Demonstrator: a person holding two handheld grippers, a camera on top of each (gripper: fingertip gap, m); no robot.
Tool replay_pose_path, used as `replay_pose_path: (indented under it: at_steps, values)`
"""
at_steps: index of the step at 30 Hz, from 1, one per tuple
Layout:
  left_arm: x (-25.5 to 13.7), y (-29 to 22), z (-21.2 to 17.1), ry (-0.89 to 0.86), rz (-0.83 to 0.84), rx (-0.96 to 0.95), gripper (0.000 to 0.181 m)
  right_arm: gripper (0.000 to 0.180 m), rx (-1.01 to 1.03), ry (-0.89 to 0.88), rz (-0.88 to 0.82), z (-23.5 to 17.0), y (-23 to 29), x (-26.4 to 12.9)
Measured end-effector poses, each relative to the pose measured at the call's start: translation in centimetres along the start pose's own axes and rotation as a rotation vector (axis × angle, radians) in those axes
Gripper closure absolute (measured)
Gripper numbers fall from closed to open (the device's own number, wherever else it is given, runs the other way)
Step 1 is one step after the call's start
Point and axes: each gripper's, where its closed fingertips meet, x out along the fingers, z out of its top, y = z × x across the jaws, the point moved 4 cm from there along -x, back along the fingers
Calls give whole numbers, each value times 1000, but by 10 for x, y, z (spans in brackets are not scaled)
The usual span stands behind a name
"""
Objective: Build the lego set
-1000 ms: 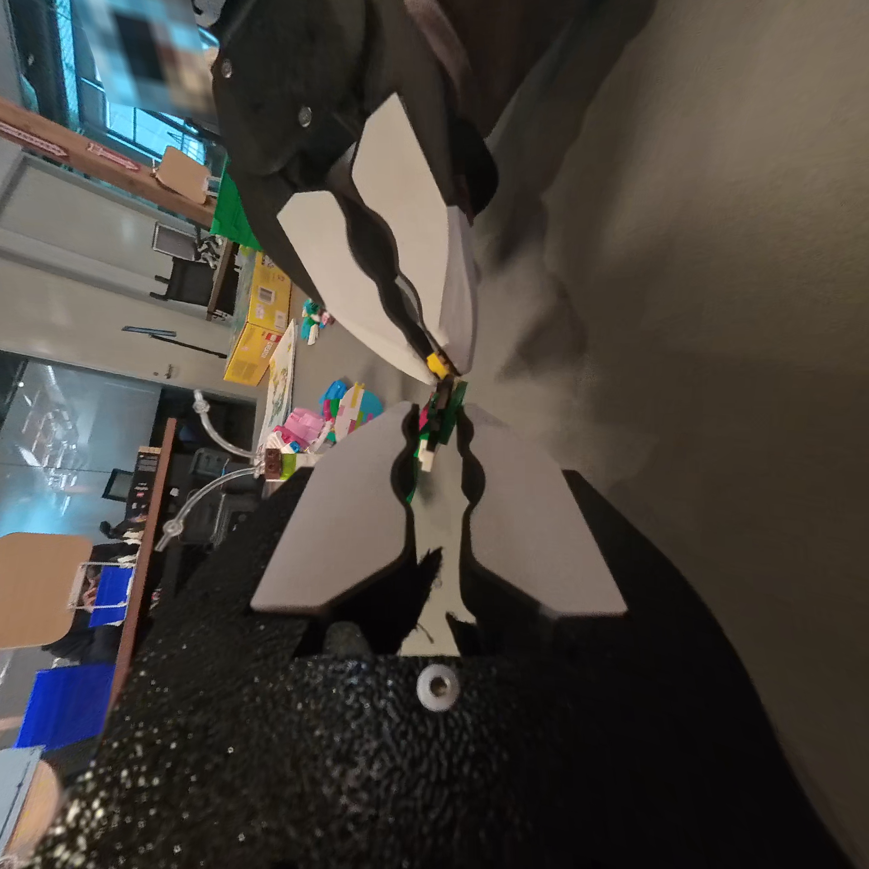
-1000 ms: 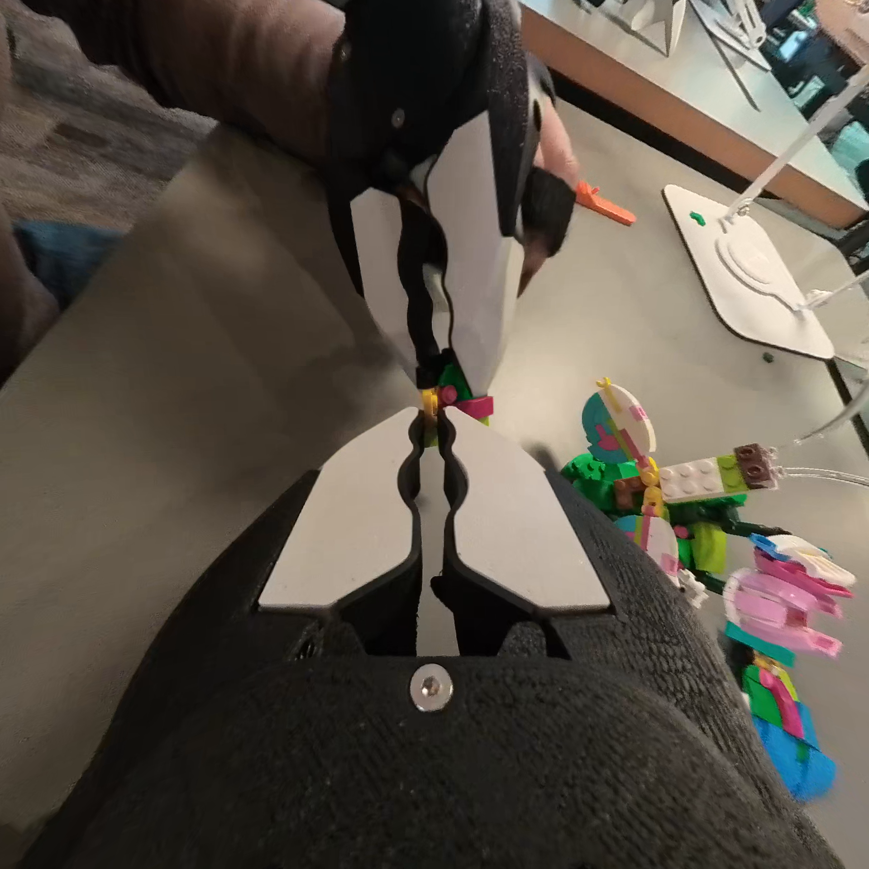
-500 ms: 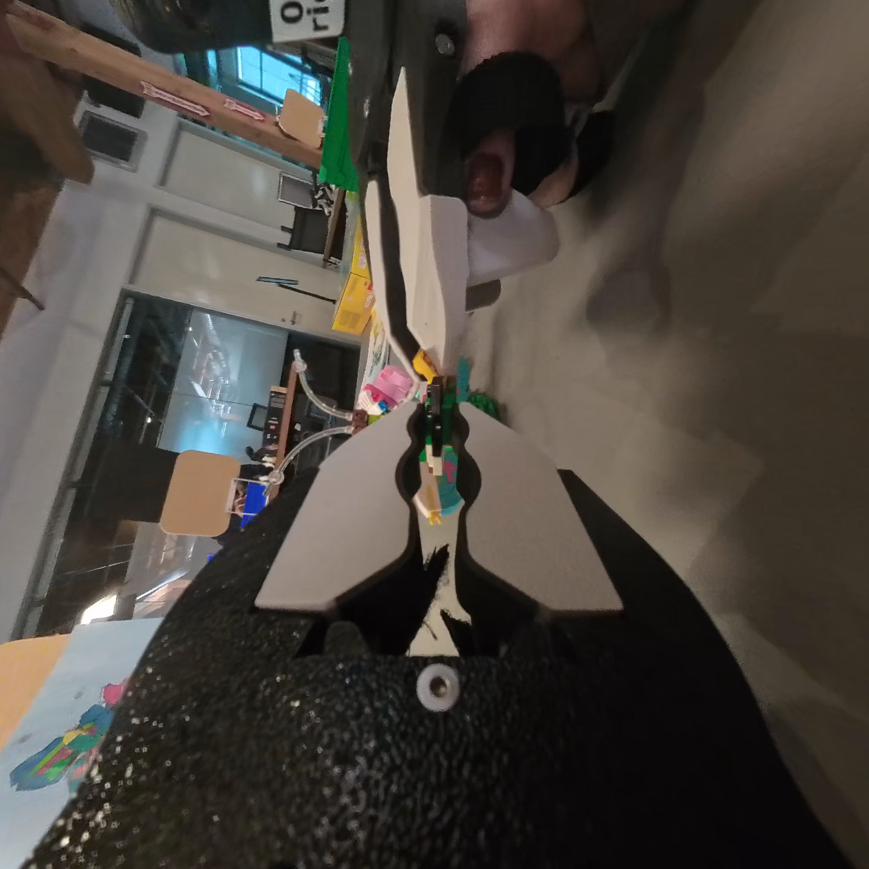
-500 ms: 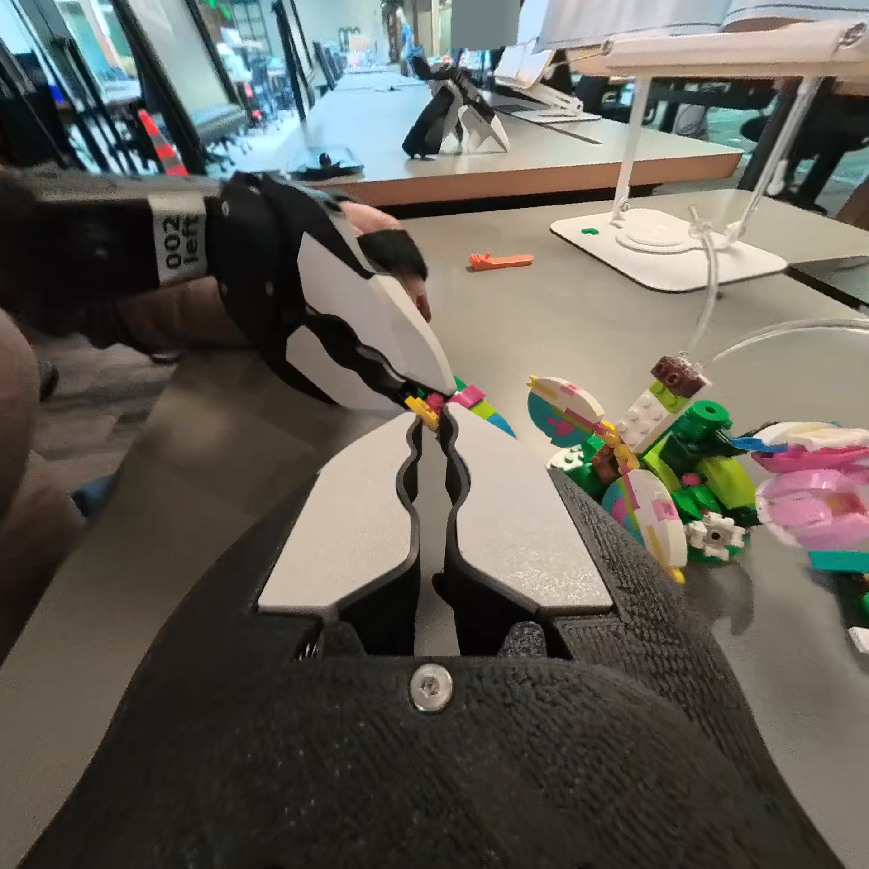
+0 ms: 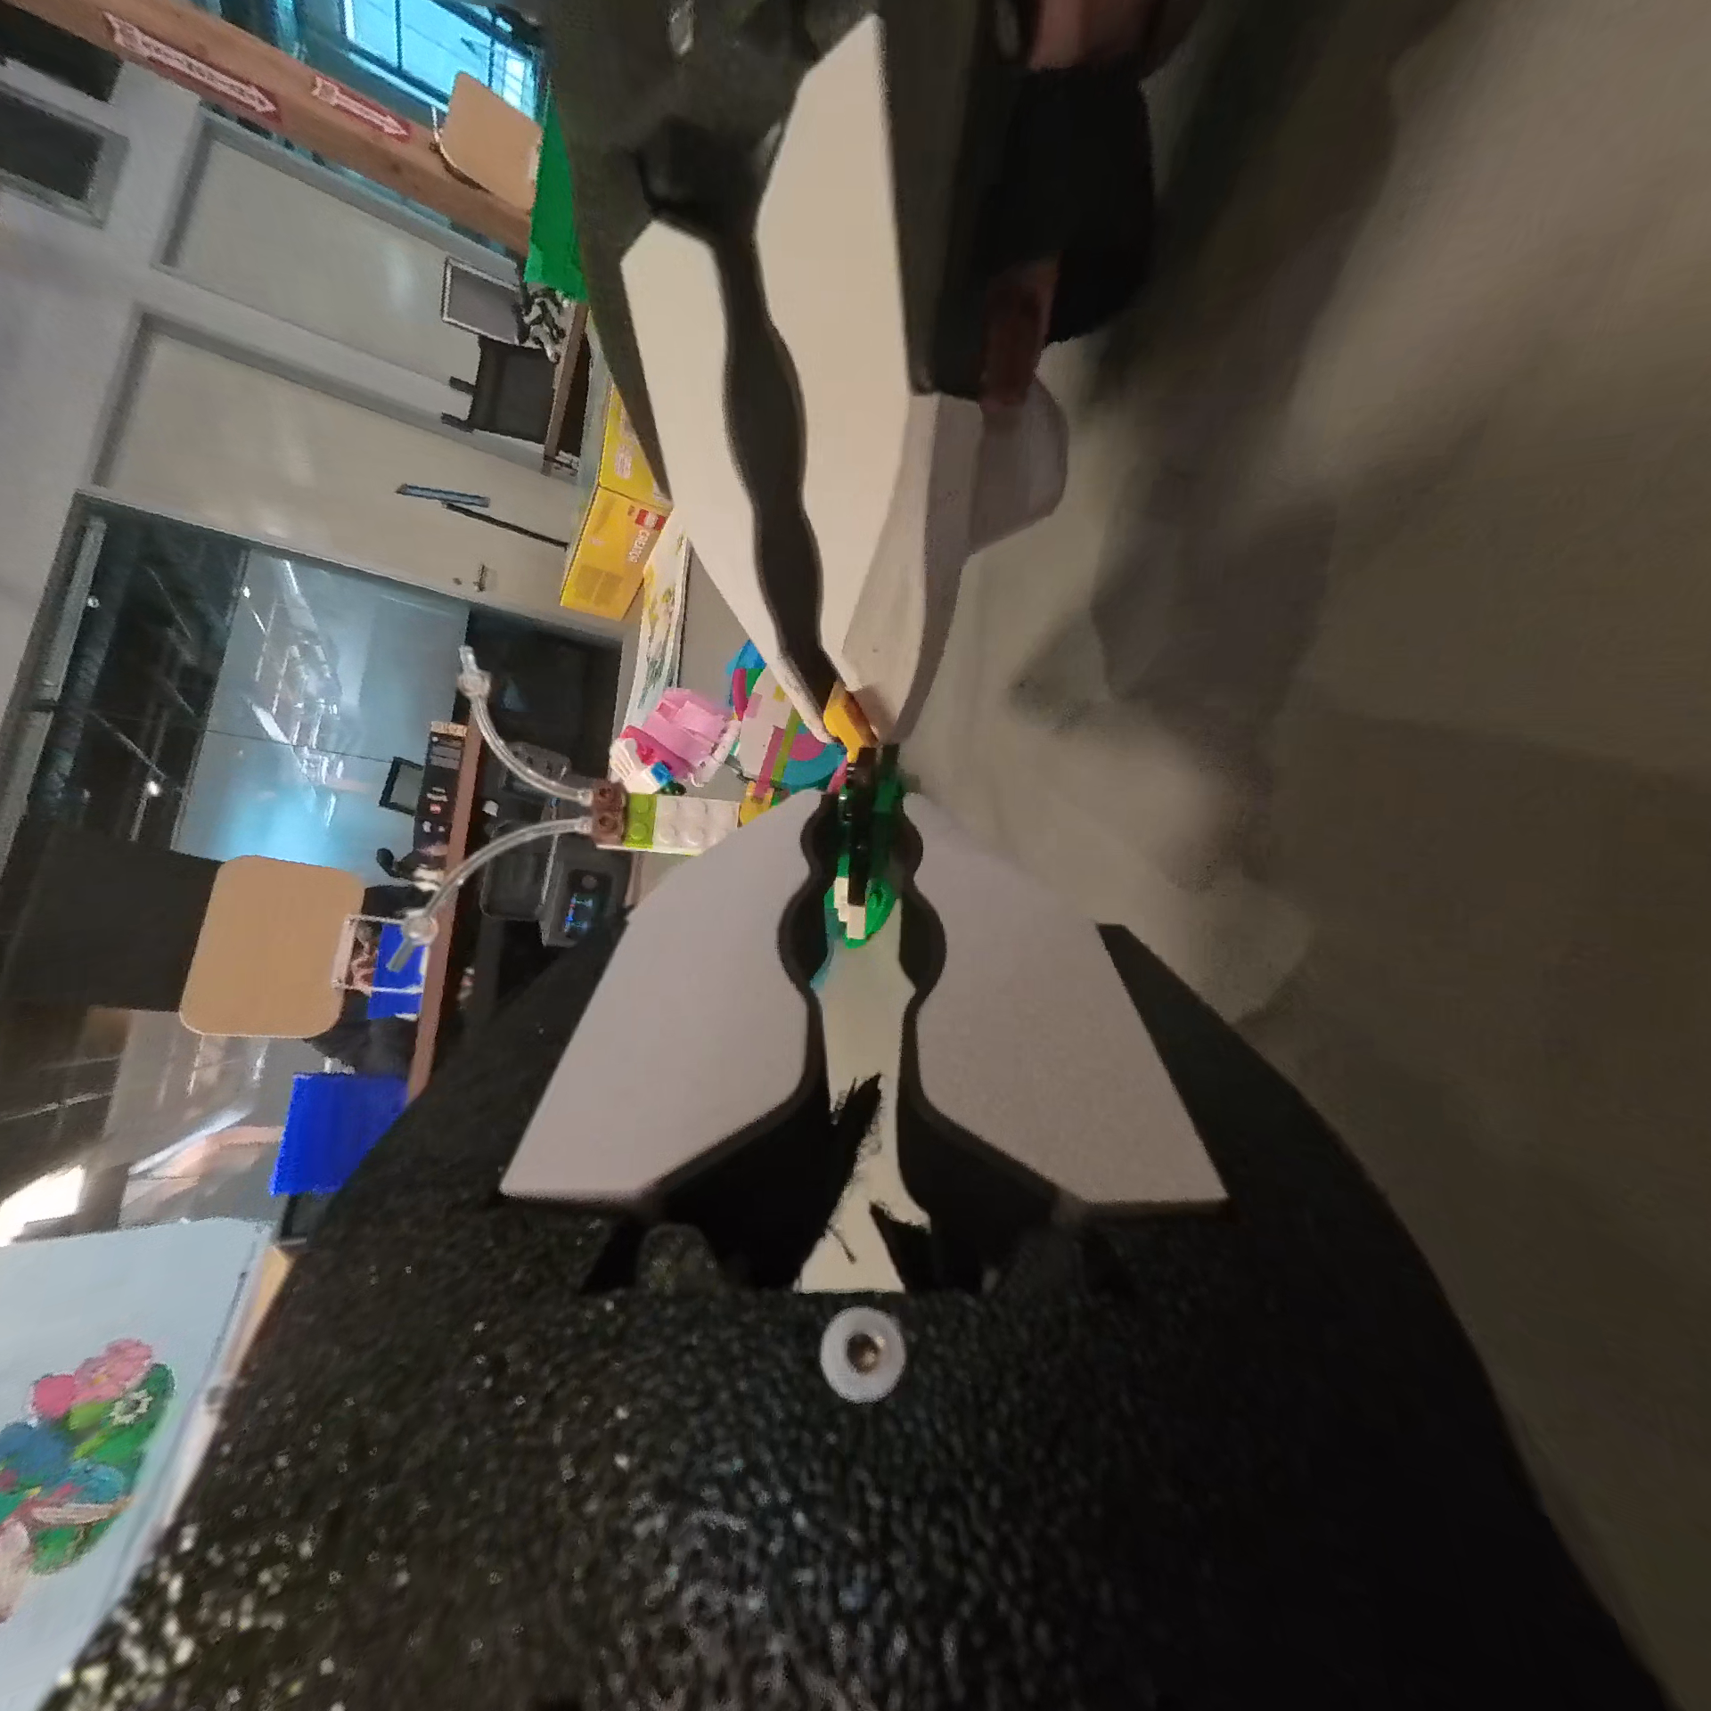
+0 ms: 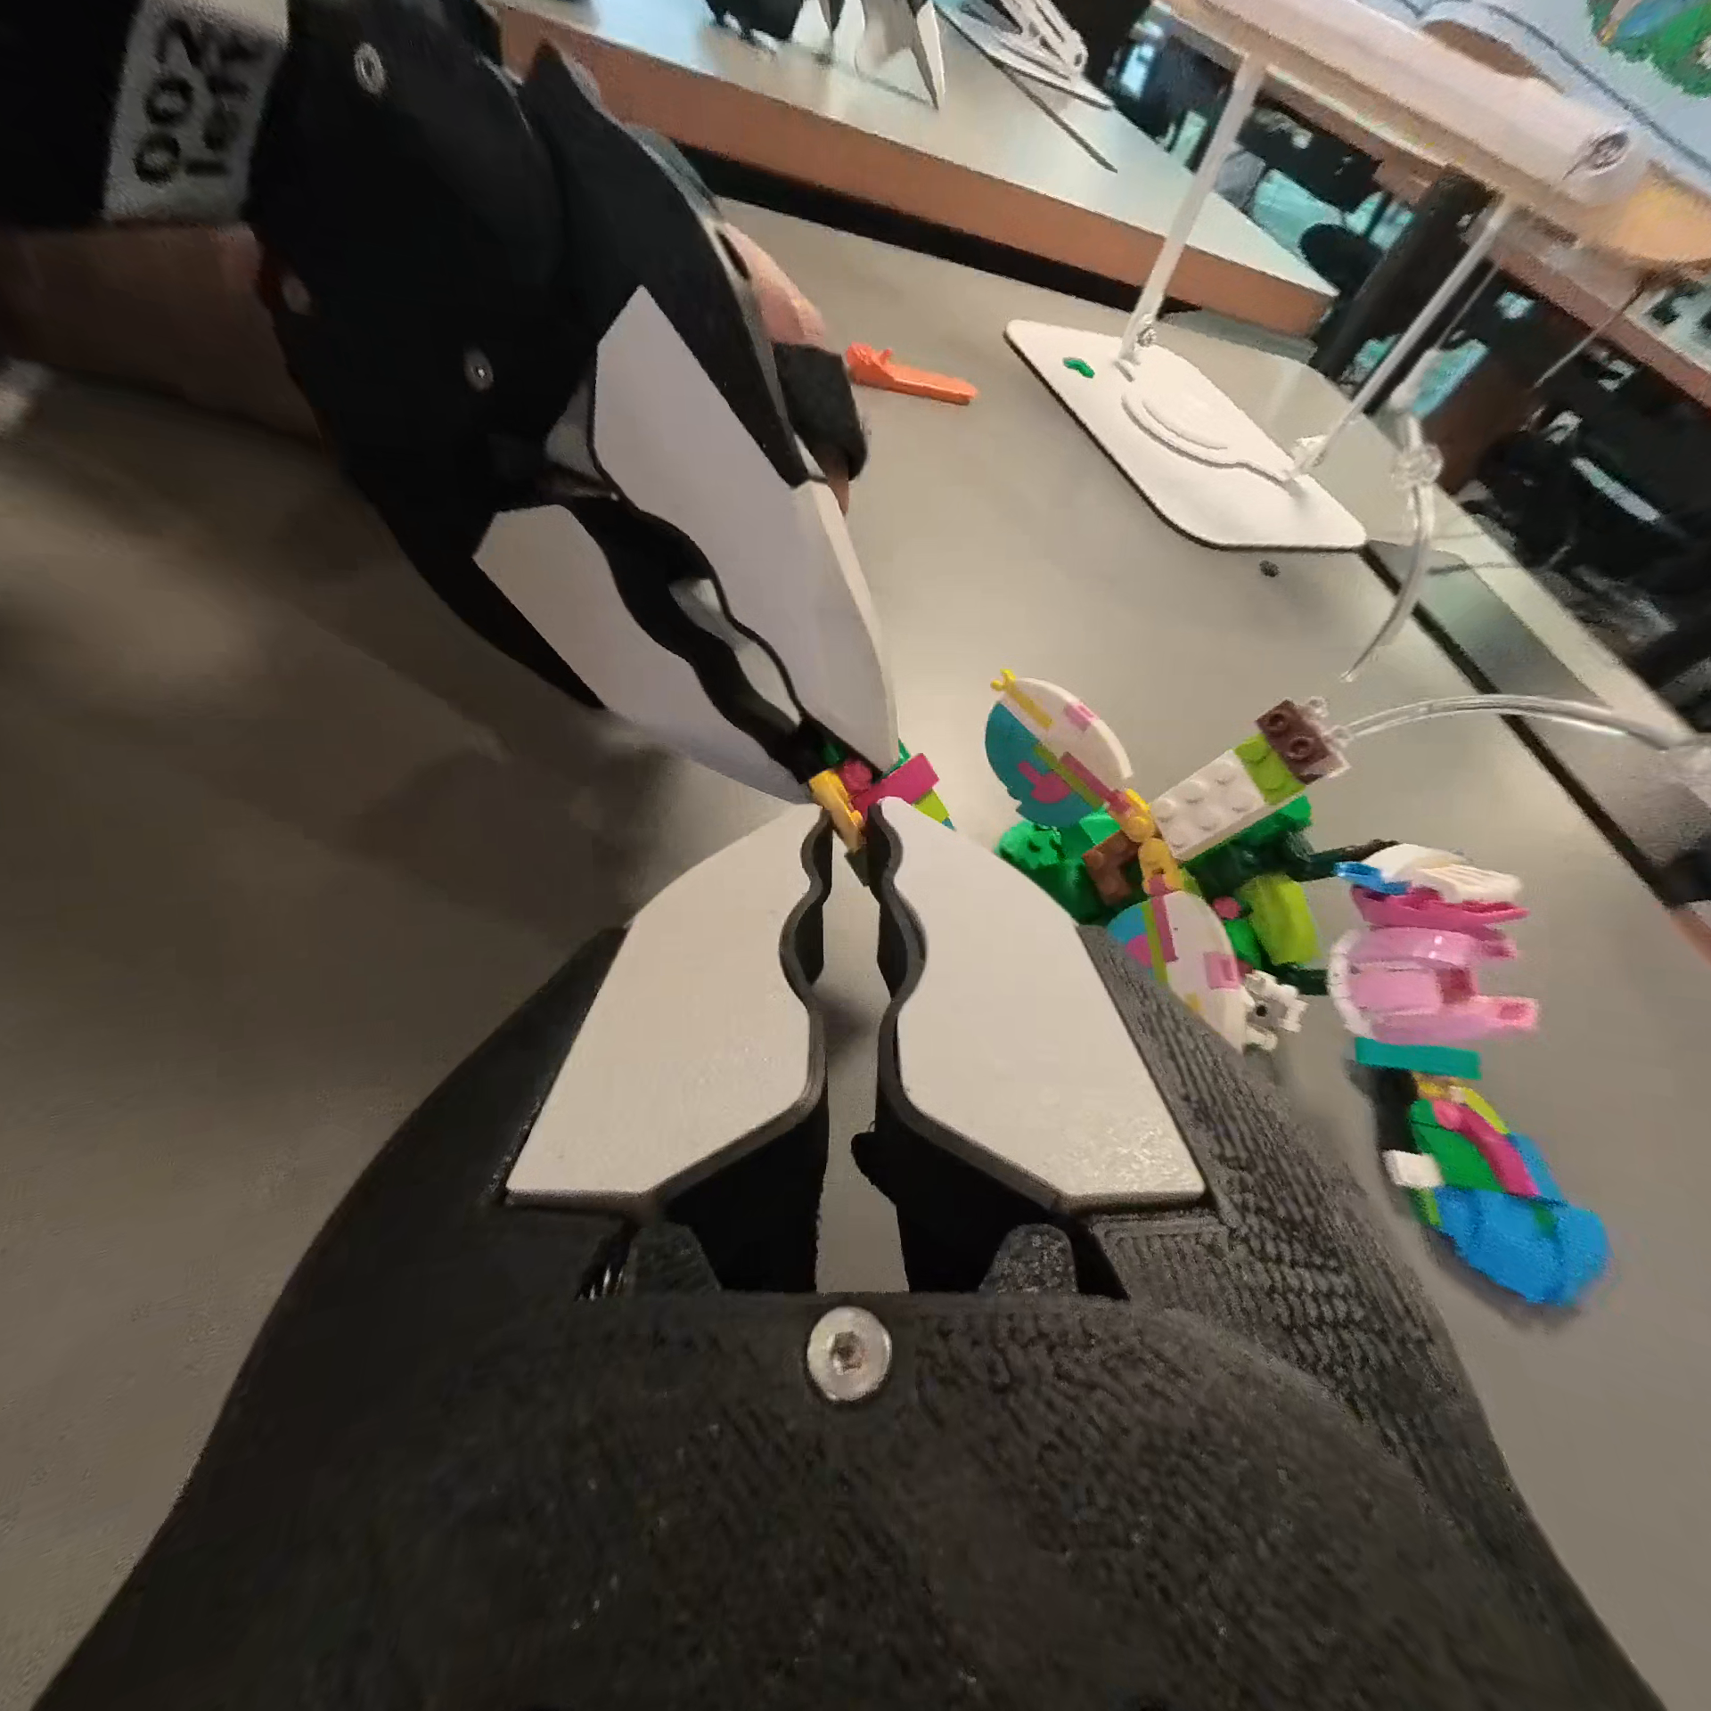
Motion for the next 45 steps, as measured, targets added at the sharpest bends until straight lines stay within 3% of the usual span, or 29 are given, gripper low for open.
replay_pose_path:
  at_steps: [3, 6, 10, 12, 16, 20, 29, 32, 34, 36, 41, 45]
  values:
    - [-1, 3, 2, -20, 13, -33, 170, 174, -69, -27, -33, 3, 0, -3]
    - [-5, 4, 9, -81, 70, 61, 170, 174, -65, -69, 11, 8, 3, -10]
    - [-11, 2, 13, -134, 171, 318, 170, 147, 235, -191, 178, 15, -6, -31]
    - [-13, 3, 14, -157, 199, 345, 170, 141, 403, -238, 249, 17, -13, -37]
    - [-15, 5, 16, -183, 242, 399, 170, 125, 692, -170, 398, 10, -9, -27]
    - [-15, 2, 23, -216, 259, 445, 170, 132, 772, -119, 453, 6, -2, -14]
    - [-21, 6, 31, -265, 323, 464, 170, 159, 903, -210, 567, 11, -3, -16]
    - [-18, 7, 28, -280, 288, 344, 162, 165, 841, -236, 515, 12, -7, -20]
    - [-15, 9, 25, -277, 204, 153, 145, 165, 710, -208, 402, 8, -12, -22]
    - [-15, 14, 23, -306, 116, -77, 138, 165, 548, -198, 294, 7, -14, -25]
    - [-10, 21, 14, -343, -66, -497, 138, 166, 149, -226, 151, 15, -5, -29]
    - [-11, 15, 19, -419, -242, -665, 147, 167, 60, -250, 182, 21, 7, -26]
